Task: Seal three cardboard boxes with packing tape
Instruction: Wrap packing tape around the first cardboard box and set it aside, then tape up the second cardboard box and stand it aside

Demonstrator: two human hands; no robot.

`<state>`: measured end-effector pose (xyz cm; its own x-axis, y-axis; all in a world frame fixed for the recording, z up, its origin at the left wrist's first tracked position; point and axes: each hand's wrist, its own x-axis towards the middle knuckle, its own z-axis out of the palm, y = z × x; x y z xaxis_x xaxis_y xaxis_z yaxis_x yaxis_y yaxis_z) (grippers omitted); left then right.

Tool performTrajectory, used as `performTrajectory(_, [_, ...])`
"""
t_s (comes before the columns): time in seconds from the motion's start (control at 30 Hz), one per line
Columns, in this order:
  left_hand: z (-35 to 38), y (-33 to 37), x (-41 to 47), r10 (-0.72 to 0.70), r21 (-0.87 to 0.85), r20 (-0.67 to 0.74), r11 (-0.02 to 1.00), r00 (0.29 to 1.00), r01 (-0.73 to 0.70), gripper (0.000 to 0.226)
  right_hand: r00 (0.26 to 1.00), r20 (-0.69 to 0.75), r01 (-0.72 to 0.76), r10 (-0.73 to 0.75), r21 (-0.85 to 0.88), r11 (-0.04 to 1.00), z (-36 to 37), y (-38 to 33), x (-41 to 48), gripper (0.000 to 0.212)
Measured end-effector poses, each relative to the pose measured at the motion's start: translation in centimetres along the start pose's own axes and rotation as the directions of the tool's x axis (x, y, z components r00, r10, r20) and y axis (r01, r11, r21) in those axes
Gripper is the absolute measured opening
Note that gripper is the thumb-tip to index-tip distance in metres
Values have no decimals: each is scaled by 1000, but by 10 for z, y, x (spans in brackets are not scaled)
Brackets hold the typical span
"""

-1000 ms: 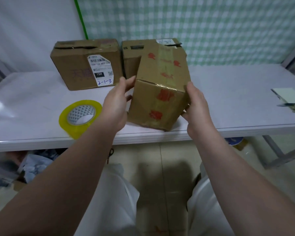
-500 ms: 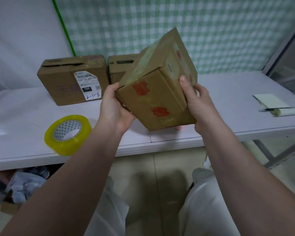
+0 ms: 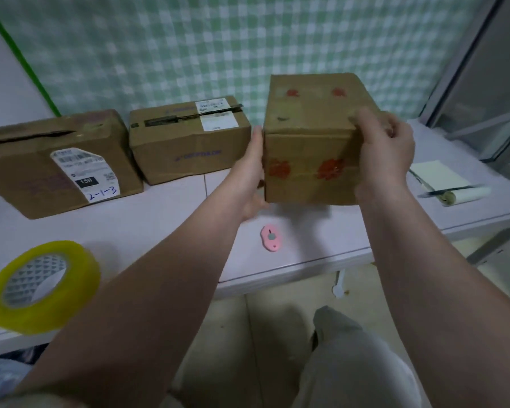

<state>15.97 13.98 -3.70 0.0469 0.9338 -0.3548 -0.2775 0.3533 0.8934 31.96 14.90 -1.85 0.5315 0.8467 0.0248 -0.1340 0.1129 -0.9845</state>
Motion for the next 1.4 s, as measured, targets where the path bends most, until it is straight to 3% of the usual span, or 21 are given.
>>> performTrajectory(0.07, [5,-4,23,-111,-76,91,990,990,118,85,990,26,140,-138,-135,981,9,-3,11,34])
performTrajectory(0.13, [10,-7,42,-166,-116,148,976,975,184,91,955,83,297,-286,-334,895,20,-3,22,35])
performTrajectory(0.2, [17,-11,56,-158,-193,69,967,985,169,71,876,162,467,-455,-522,714,31,0,33,41])
performTrajectory(0.27, [27,-15,68,-120,-216,-1,969,993,117,40,764,293,598,-574,-655,462,40,5,45,43])
performTrajectory(0.33, [32,-20,79,-108,-125,-22,987,994,104,29,679,454,669,-577,-707,230,48,13,57,40])
performTrajectory(0.4, [38,-25,90,-97,-50,-25,994,995,96,53,610,565,703,-556,-710,49,53,27,71,37])
performTrajectory(0.47, [43,-28,98,-81,27,-4,996,997,81,63,588,633,699,-503,-711,-78,55,46,86,36])
performTrajectory(0.53, [47,-28,108,-81,32,25,996,996,80,62,602,645,674,-471,-726,-132,56,62,99,29])
performTrajectory(0.67, [48,-25,121,-54,27,29,998,998,53,38,607,596,660,-525,-747,-85,55,70,117,25])
performTrajectory(0.77, [44,-22,122,-36,88,-28,995,999,38,8,671,575,619,-468,-782,-72,51,64,123,23])
performTrajectory(0.9, [30,-14,115,54,106,-121,993,991,-42,15,726,546,571,-419,-818,-76,51,57,115,24])
performTrajectory(1.03, [3,5,94,224,172,-196,966,955,-192,17,676,566,654,-471,-755,32,72,56,91,20])
performTrajectory(1.1, [-19,18,85,323,249,-253,932,912,-261,16,667,610,720,-428,-675,160,87,53,75,24])
performTrajectory(1.2, [-59,39,74,432,367,-348,879,832,-304,14,699,673,712,-244,-621,328,114,51,56,32])
performTrajectory(1.3, [-102,56,72,472,442,-454,856,755,-269,15,723,678,655,-135,-610,445,143,56,45,38])
performTrajectory(1.4, [-141,68,79,592,628,-528,755,609,-189,19,744,663,604,-85,-612,510,167,64,39,39])
